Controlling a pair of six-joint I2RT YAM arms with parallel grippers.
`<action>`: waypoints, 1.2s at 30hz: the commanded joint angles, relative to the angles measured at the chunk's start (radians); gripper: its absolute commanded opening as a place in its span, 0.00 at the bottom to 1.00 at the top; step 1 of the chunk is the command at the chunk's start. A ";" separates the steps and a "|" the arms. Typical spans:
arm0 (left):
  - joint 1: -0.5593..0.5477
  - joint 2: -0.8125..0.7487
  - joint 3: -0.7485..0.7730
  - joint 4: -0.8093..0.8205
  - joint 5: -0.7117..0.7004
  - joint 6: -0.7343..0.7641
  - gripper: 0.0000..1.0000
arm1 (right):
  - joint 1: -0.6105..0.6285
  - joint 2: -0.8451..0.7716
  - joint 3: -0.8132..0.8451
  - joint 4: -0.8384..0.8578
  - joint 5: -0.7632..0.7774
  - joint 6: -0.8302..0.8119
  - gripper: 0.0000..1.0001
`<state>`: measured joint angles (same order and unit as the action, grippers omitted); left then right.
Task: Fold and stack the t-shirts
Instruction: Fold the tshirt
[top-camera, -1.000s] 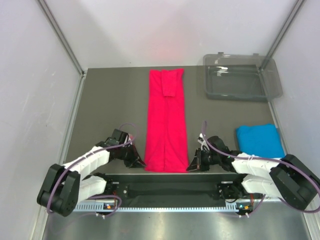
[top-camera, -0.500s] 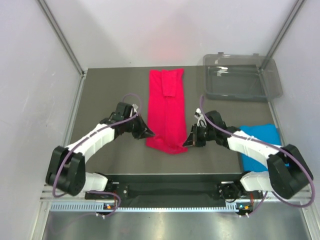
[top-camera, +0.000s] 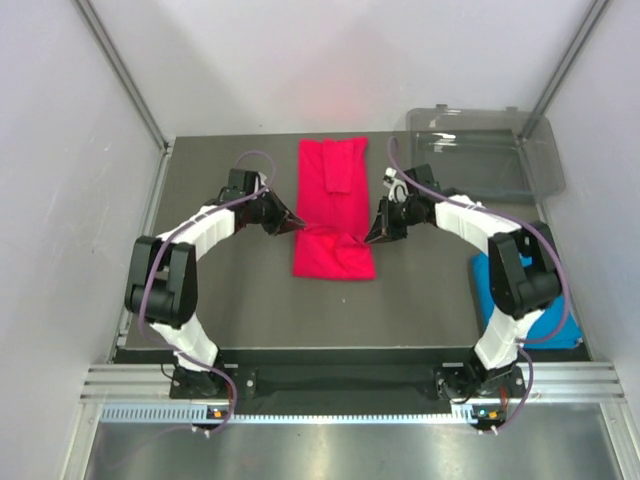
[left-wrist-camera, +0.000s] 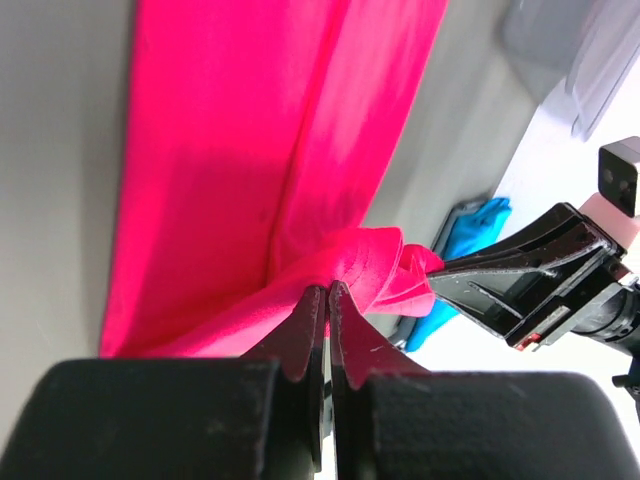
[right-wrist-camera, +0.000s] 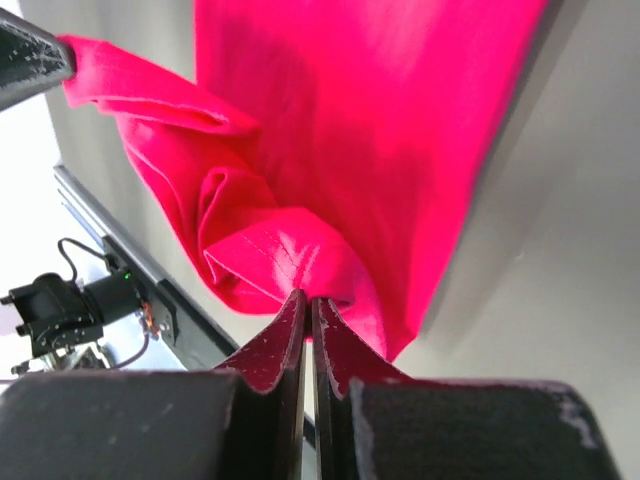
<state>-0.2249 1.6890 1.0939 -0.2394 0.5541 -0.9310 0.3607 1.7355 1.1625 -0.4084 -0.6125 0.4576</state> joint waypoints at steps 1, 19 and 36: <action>0.030 0.087 0.079 0.081 0.073 -0.015 0.00 | -0.028 0.073 0.145 -0.082 -0.035 -0.071 0.00; 0.105 0.363 0.359 0.049 0.125 0.004 0.00 | -0.123 0.384 0.546 -0.196 -0.078 -0.047 0.00; 0.127 0.503 0.498 0.031 0.152 -0.015 0.00 | -0.155 0.565 0.773 -0.250 -0.110 -0.016 0.00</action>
<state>-0.1051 2.1841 1.5444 -0.2119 0.6827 -0.9478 0.2188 2.2890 1.8568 -0.6533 -0.7017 0.4377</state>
